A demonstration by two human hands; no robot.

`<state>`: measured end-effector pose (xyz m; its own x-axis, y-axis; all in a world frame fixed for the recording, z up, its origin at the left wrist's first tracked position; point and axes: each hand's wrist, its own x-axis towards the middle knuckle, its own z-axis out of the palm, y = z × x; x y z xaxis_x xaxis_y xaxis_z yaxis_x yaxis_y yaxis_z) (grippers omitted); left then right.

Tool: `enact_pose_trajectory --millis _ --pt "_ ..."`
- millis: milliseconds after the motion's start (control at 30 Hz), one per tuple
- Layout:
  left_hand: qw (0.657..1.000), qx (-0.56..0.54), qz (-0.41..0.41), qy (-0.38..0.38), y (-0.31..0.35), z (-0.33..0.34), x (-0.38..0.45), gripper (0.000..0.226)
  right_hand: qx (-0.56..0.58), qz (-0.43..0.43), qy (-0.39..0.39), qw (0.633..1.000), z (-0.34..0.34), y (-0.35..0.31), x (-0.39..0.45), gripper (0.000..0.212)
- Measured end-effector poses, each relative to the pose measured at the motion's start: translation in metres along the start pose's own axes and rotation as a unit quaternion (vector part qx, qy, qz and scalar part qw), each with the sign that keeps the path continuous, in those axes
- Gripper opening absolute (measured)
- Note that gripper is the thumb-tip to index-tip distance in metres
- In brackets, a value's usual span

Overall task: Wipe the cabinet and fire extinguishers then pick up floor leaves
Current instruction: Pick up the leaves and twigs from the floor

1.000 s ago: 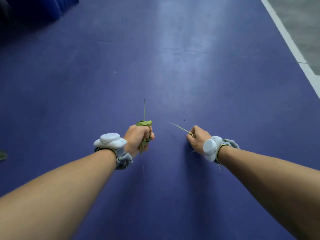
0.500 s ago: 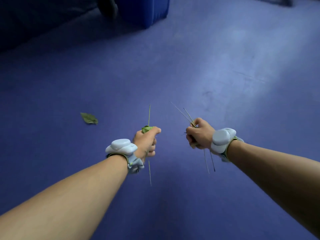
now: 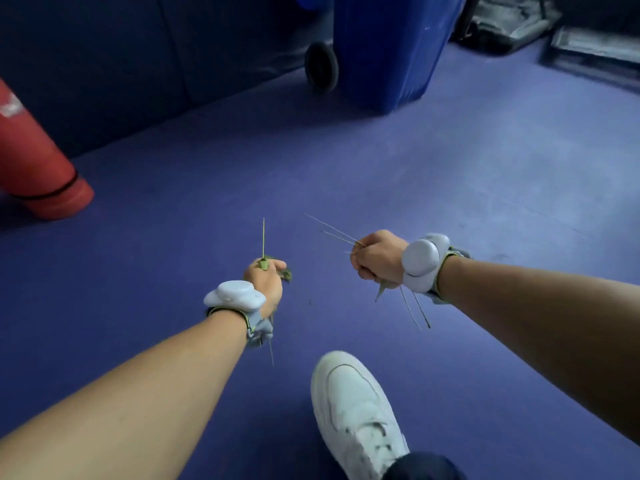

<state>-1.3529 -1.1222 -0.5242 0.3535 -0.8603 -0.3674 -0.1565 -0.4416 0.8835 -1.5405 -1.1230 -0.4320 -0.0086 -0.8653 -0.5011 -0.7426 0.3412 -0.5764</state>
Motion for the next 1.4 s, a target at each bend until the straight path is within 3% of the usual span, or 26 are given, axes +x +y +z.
enact_pose_trajectory --millis 167,333,500,567,667,867,1000,1200,1400 --pt "0.978 0.202 0.056 -0.007 -0.032 0.005 0.073 0.021 0.133 0.050 -0.024 0.990 0.045 0.012 0.075 0.023" --pt "0.965 0.254 0.018 -0.064 -0.052 0.026 0.110 0.054 0.215 0.123 -0.036 0.968 0.068 0.032 0.135 0.017" --pt "0.926 0.367 0.033 -0.077 -0.054 0.033 0.113 0.026 0.304 0.163 0.018 0.939 0.081 0.025 0.156 0.026" --pt "0.927 0.368 0.005 -0.067 -0.042 0.034 0.102 0.029 0.331 0.174 0.018 0.927 0.077 0.015 0.151 0.028" --pt "0.957 0.278 -0.085 -0.026 -0.011 0.035 0.083 0.035 0.383 0.181 0.001 0.906 0.060 -0.003 0.134 0.024" --pt "0.956 0.091 -0.258 -0.106 0.152 0.012 0.010 0.028 0.436 0.186 0.032 0.880 -0.046 -0.071 0.043 0.049" --pt "0.967 0.009 -0.215 -0.134 0.309 -0.022 -0.062 0.026 0.394 0.163 0.065 0.902 -0.153 -0.139 -0.036 0.048" --pt "0.964 -0.019 -0.171 -0.205 0.497 -0.077 -0.175 0.031 0.412 0.122 0.036 0.902 -0.306 -0.251 -0.182 0.048" --pt "0.967 -0.047 -0.100 -0.229 0.643 -0.107 -0.250 0.037 0.382 0.080 0.038 0.920 -0.436 -0.329 -0.276 0.043"
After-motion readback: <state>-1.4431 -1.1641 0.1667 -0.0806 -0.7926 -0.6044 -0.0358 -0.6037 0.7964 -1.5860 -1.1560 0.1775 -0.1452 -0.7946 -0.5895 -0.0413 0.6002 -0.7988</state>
